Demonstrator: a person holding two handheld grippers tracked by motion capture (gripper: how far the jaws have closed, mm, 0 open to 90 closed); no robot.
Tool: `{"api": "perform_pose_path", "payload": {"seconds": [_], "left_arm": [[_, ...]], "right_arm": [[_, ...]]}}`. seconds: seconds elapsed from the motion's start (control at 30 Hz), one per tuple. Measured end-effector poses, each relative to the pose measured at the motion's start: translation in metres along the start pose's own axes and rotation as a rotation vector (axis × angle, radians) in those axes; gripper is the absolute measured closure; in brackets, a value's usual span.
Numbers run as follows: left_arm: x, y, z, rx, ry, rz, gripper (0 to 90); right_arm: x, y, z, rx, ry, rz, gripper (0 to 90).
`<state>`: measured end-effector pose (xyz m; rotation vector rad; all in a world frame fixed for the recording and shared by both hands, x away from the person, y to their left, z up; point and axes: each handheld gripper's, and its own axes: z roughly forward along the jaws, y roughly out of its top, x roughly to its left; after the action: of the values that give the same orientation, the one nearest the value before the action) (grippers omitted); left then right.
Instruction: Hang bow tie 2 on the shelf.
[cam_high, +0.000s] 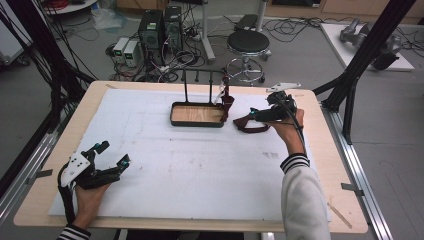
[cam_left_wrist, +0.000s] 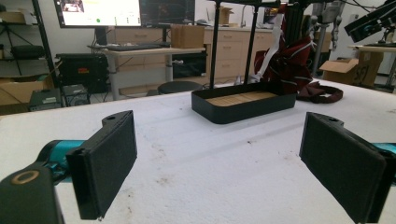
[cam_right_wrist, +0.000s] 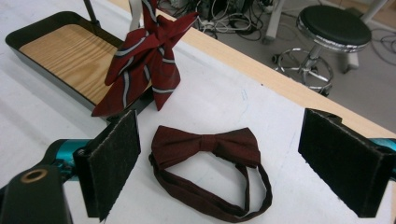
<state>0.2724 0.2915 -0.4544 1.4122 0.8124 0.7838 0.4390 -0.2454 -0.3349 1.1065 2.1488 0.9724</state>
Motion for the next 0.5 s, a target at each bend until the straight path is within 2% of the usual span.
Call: {"api": "perform_pose_path", "payload": {"seconds": [0.03, 0.2, 0.3, 0.5], "left_arm": [[0.000, 0.000, 0.000, 0.001, 0.000, 0.000, 11.4], [0.000, 0.000, 0.000, 0.002, 0.000, 0.001, 11.4], [0.000, 0.000, 0.000, 0.003, 0.001, 0.007, 11.4], [-0.001, 0.000, 0.000, 0.004, 0.003, 0.009, 11.4]], "right_arm": [[-0.003, 0.002, 0.005, 0.022, -0.009, -0.010, 11.9], [-0.011, 0.006, 0.013, 0.032, -0.008, -0.002, 12.1], [-0.018, 0.007, 0.020, 0.040, 0.007, 0.029, 12.1], [-0.014, 0.006, 0.030, 0.089, 0.026, 0.043, 12.1]]}}
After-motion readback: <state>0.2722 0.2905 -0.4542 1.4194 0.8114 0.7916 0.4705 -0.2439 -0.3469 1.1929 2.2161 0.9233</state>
